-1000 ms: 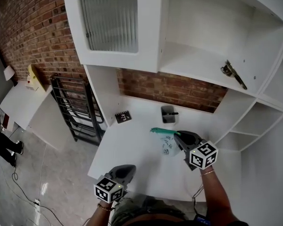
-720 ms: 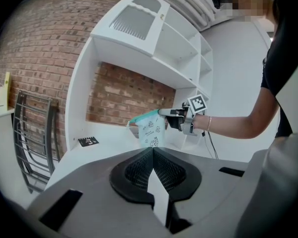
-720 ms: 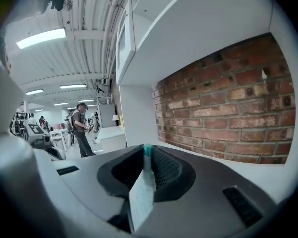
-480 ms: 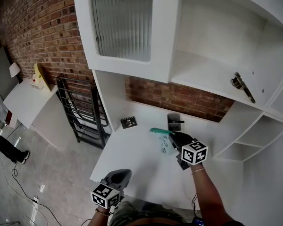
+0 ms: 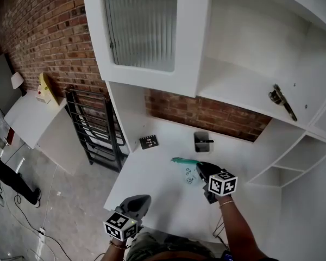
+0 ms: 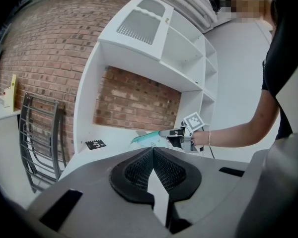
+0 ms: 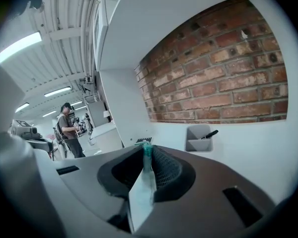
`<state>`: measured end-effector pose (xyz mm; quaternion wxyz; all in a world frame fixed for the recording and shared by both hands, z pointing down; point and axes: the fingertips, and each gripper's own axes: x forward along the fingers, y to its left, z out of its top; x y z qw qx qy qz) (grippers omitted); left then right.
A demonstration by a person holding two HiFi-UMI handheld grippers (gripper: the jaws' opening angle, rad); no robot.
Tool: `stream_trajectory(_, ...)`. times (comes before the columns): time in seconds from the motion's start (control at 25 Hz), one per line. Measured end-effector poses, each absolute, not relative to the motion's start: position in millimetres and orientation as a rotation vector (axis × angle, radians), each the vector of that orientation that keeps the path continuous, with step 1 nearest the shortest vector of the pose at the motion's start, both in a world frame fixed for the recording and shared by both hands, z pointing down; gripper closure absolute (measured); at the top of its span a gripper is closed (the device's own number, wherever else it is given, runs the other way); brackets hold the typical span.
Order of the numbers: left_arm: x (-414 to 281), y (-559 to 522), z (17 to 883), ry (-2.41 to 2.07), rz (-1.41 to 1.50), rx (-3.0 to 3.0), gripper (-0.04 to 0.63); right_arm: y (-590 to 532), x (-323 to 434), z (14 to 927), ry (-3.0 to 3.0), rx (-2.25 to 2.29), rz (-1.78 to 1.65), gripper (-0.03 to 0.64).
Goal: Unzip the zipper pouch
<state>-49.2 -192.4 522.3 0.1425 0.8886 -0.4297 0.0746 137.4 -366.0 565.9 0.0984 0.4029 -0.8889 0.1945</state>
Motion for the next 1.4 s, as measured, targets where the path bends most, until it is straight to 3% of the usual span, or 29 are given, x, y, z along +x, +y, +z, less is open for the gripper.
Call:
stream_trajectory(1.04,-19,-190,533,-1.161,0.253,2.560,0.594,-308,278,697,-2.113,1.636,0.920,0.565)
stream_trajectory(1.24,-11,-190,537,-1.131,0.269,2.578,0.594,-298,285,702,-2.099,1.627,0.989,0.498)
stream_trajectory(1.4,-3,-188,538,-1.109,0.265,2.579,0.594,-286,296,700,-2.114,1.645,1.024,0.482)
